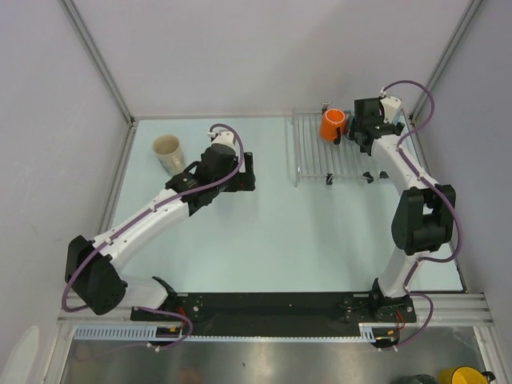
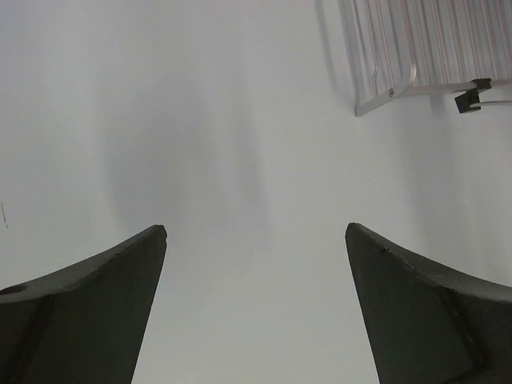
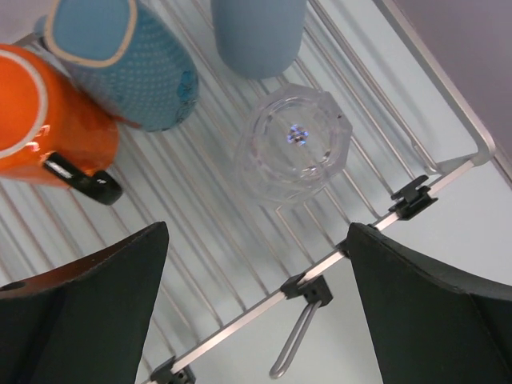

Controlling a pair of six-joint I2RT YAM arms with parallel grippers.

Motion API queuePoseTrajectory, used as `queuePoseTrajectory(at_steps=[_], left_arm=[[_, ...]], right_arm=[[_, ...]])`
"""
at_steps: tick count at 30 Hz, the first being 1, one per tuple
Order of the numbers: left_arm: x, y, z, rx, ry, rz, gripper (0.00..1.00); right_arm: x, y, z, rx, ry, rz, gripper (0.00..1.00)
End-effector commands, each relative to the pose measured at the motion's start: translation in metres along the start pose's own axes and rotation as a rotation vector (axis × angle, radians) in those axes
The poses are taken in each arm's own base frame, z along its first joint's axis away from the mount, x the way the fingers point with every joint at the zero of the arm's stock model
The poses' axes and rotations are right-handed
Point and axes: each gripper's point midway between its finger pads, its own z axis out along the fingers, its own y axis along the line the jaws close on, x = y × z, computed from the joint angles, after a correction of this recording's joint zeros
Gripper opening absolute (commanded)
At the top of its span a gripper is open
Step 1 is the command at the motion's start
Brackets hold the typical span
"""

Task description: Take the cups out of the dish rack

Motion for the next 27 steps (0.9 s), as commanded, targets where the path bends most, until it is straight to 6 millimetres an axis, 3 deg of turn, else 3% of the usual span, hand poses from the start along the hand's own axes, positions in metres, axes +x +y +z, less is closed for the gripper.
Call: queuePoseTrajectory(at_steps=[1,7,12,19,27], left_arm=[[0.006,-0.004,0.006,0.023,0.006,-0.035,0.99],[0.016,-0.003,0.015,0.018,0.037,-0.034,0.99],[0.019,-0.004,0.019,0.015,0.049,-0.029,0.99],[0.026,-0.004,0.026,0.011,0.076,-0.023,0.99],[0.028,-0.004,0.028,0.003,0.08,-0.02,0.98]], right_arm=[[-0.017,-0.019,0.014,0.034,-0.011,0.002,1.0],[-0.018,-0.027,0.037,0.011,0.027,0.047,1.0],[-0.005,-0.019,0.058,-0.003,0.08,0.046,1.0],[-0.001,-0.008,0.073,-0.016,0.095,0.043,1.0],[-0.014,-0.003,0.085,0.007,0.067,0.052,1.0]])
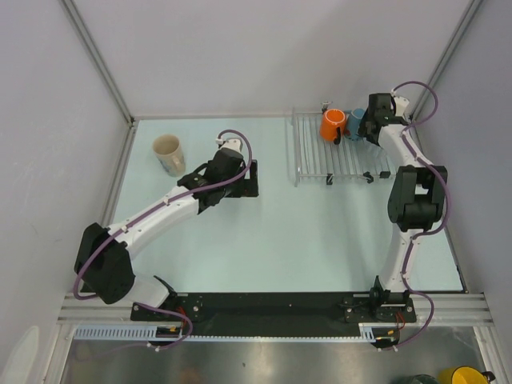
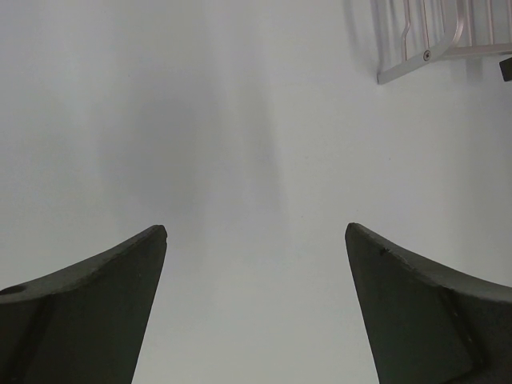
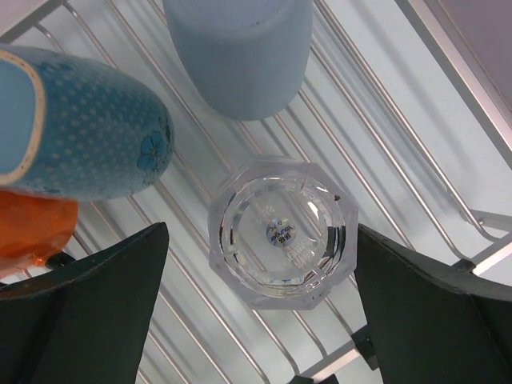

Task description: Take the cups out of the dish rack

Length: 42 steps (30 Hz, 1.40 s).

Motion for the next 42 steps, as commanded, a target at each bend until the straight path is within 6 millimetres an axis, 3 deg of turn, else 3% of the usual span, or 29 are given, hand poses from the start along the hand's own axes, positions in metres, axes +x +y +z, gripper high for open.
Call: queuePoseTrajectory(at_steps=[1,13,14,18,28,29,31,33,34,35,40,42], left_arm=[[-0.009,-0.005,0.0,0.017,-0.029,-0.023,0.99],[-0.003,-0.004,0.006,0.008,-0.01,-0.021,0.98],[-0.002,-0.004,0.006,0.008,-0.006,-0.02,0.98],[-0.001,-0.004,0.005,0.01,-0.005,-0.019,0.98],[-0.001,-0.003,0.005,0.011,-0.005,-0.022,0.98],[0.0,-0.003,0.005,0.011,-0.005,-0.022,0.98],[0.0,-0.002,0.004,0.007,-0.007,-0.023,0.98],[0.0,-0.002,0.004,0.005,-0.008,-0.023,0.98],[-0.001,-0.002,0.004,0.005,-0.01,-0.022,0.98],[-0.001,-0.002,0.004,0.006,-0.01,-0.021,0.98],[-0.005,-0.003,0.0,0.013,-0.021,-0.019,0.94],[-0.009,-0.003,-0.004,0.011,-0.039,-0.022,0.93]], right_arm=[[-0.025,0.006,-0.001,0.005,-0.056,0.026,1.0],[0.005,-0.001,0.024,0.067,-0.002,-0.005,1.0],[0.004,-0.014,0.03,0.09,0.005,0.009,1.0],[0.007,-0.02,0.036,0.1,0.014,0.024,0.97],[0.011,-0.027,0.035,0.101,-0.006,0.03,0.63],[0.01,-0.027,0.032,0.093,-0.009,0.03,0.52],[0.015,-0.026,0.033,0.079,-0.006,0.031,0.42],[0.017,-0.026,0.03,0.068,-0.004,0.035,0.24],[0.015,-0.025,0.028,0.057,-0.01,0.041,0.08],[0.017,-0.025,0.026,0.055,-0.006,0.049,0.0],[0.021,-0.026,0.013,0.026,-0.006,0.086,0.0],[0.008,-0.024,-0.004,-0.004,-0.041,0.104,0.0]])
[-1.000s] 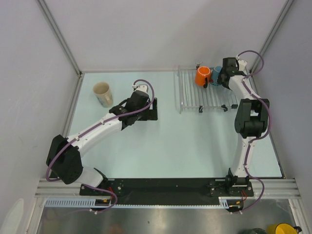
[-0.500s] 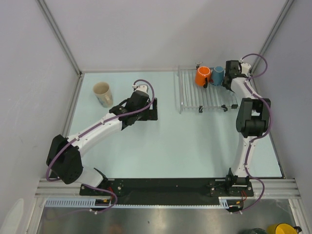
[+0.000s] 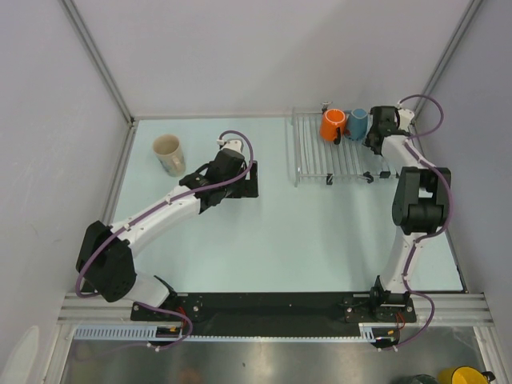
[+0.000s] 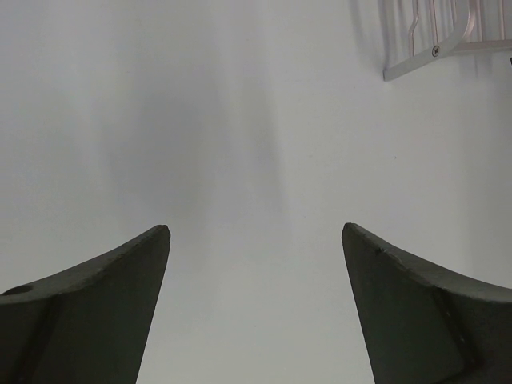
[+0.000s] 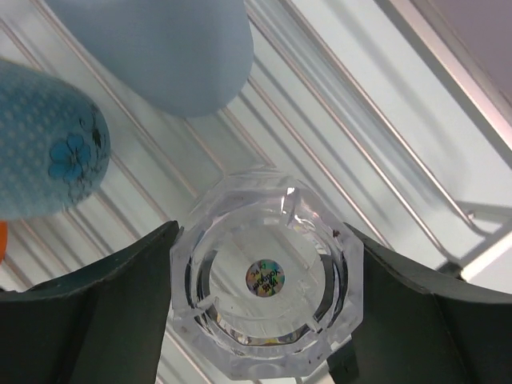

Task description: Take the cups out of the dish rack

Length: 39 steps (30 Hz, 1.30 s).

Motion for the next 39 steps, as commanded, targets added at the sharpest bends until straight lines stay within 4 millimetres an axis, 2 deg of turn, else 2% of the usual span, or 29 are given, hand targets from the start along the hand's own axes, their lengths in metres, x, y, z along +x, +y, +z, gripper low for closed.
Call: queuePoseTrajectory(at_steps=[1,4,5,6,7,9,11,12,13,15,16,17,18,19,20,21,22,24,25,26,27,28,29,31,32,33,35,36,39], left_arm=[[-0.017,-0.003,-0.011,0.016,-0.062,-0.025,0.94],[-0.027,-0.002,-0.017,0.01,-0.089,-0.028,0.95],[-0.027,-0.003,-0.019,0.01,-0.091,-0.027,0.95],[-0.03,-0.002,-0.021,0.007,-0.099,-0.03,0.95],[-0.032,-0.001,-0.023,0.001,-0.108,-0.032,0.95],[-0.033,0.0,-0.026,0.0,-0.115,-0.038,0.95],[-0.036,0.001,-0.031,0.003,-0.13,-0.049,0.96],[-0.036,0.001,-0.031,0.006,-0.131,-0.051,0.96],[-0.038,0.0,-0.035,0.012,-0.139,-0.06,0.97],[-0.04,-0.008,-0.038,0.059,-0.149,-0.067,1.0],[-0.035,-0.009,-0.037,0.075,-0.144,-0.068,1.0],[-0.041,-0.017,-0.044,0.13,-0.17,-0.079,1.0],[-0.041,-0.02,-0.047,0.154,-0.177,-0.082,1.0],[-0.037,-0.021,-0.047,0.169,-0.173,-0.098,1.0],[-0.043,-0.03,-0.057,0.227,-0.204,-0.114,1.0],[-0.044,-0.033,-0.061,0.255,-0.214,-0.129,1.0],[-0.038,-0.035,-0.062,0.279,-0.211,-0.154,1.0],[-0.051,-0.054,-0.086,0.428,-0.283,-0.175,1.0],[-0.039,-0.06,-0.087,0.487,-0.263,-0.177,1.0],[-0.05,-0.069,-0.097,0.559,-0.319,-0.185,1.0],[-0.041,-0.074,-0.106,0.624,-0.306,-0.199,1.0],[-0.038,-0.078,-0.109,0.659,-0.308,-0.206,1.0],[-0.044,-0.083,-0.12,0.713,-0.347,-0.213,1.0],[-0.032,-0.085,-0.128,0.779,-0.34,-0.232,1.0],[-0.037,-0.088,-0.137,0.824,-0.384,-0.232,1.0],[-0.028,-0.086,-0.139,0.851,-0.382,-0.251,1.0],[-0.031,-0.089,-0.15,0.917,-0.434,-0.26,0.99],[-0.025,-0.088,-0.149,0.931,-0.423,-0.28,1.0],[-0.026,-0.093,-0.152,0.976,-0.423,-0.303,0.99]], right_arm=[[-0.014,0.003,-0.036,-0.065,-0.02,0.058,0.0],[-0.039,0.011,-0.07,-0.13,-0.08,0.102,0.0],[-0.04,0.022,-0.084,-0.163,-0.091,0.098,0.0],[-0.054,0.025,-0.104,-0.194,-0.13,0.114,0.0],[-0.055,0.036,-0.119,-0.226,-0.148,0.105,0.0],[-0.067,0.04,-0.149,-0.268,-0.197,0.118,0.0],[-0.065,0.051,-0.174,-0.319,-0.211,0.116,0.0],[-0.073,0.051,-0.196,-0.362,-0.241,0.139,0.0],[-0.072,0.054,-0.207,-0.389,-0.243,0.162,0.0],[-0.055,0.071,-0.234,-0.507,-0.223,0.172,0.0],[-0.058,0.073,-0.258,-0.57,-0.241,0.201,0.0],[-0.054,0.077,-0.272,-0.618,-0.244,0.205,0.0],[-0.035,0.087,-0.284,-0.682,-0.222,0.189,0.0],[-0.029,0.09,-0.294,-0.726,-0.212,0.196,0.0],[-0.03,0.088,-0.312,-0.79,-0.214,0.223,0.0],[-0.021,0.097,-0.327,-0.871,-0.192,0.222,0.0],[-0.007,0.096,-0.327,-0.899,-0.165,0.216,0.0],[-0.005,0.096,-0.354,-1.02,-0.152,0.236,0.0],[0.011,0.096,-0.356,-1.05,-0.122,0.223,0.0],[0.014,0.094,-0.375,-1.138,-0.113,0.223,0.0],[0.012,0.094,-0.385,-1.192,-0.124,0.253,0.0],[0.03,0.093,-0.383,-1.215,-0.088,0.249,0.0],[0.038,0.092,-0.392,-1.265,-0.072,0.246,0.0],[0.038,0.087,-0.413,-1.359,-0.08,0.29,0.0],[0.057,0.086,-0.41,-1.384,-0.041,0.277,0.0],[0.053,0.083,-0.421,-1.43,-0.047,0.319,0.0],[0.073,0.083,-0.42,-1.473,0.002,0.326,0.0],[0.072,0.083,-0.425,-1.506,-0.009,0.345,0.0],[0.087,0.086,-0.427,-1.552,0.031,0.38,0.0]])
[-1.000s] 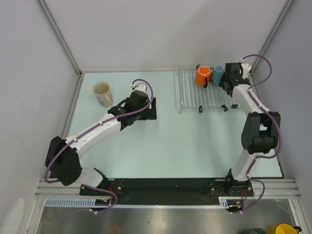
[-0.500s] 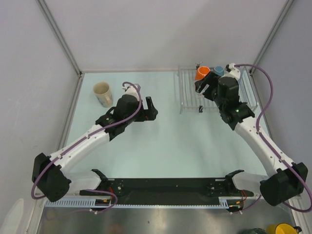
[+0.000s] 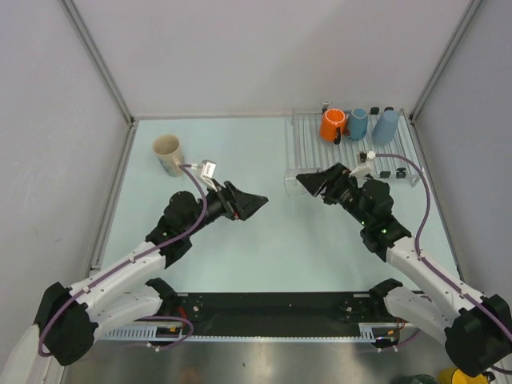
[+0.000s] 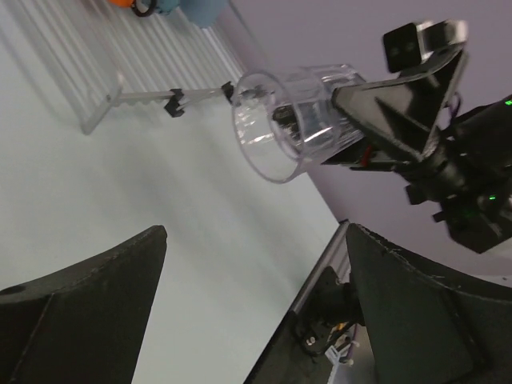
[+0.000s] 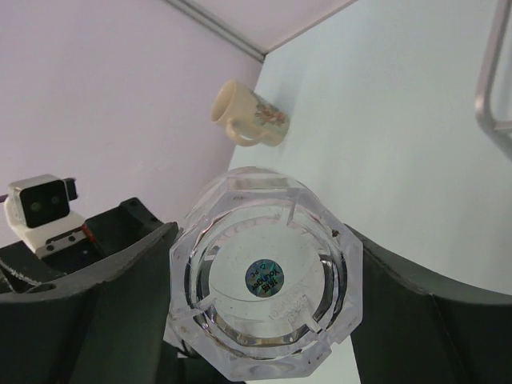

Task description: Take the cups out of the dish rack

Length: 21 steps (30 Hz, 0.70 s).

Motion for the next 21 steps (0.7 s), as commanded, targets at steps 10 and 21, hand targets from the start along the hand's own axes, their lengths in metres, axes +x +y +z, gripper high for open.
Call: queuePoseTrajectory(at_steps=[10,21], left_arm=[[-0.02,-0.062,0.003,0.306,-0.096,-0.043,0.93],[-0.005,-0.071,0.009,0.372,-0.054,-0.057,0.77]], right_arm=[[0.021,0.069,0.0,-0.36,-0.013,0.141,0.0],[0.034,0.097,0.003,-0.492,0.023,0.223,0.0]])
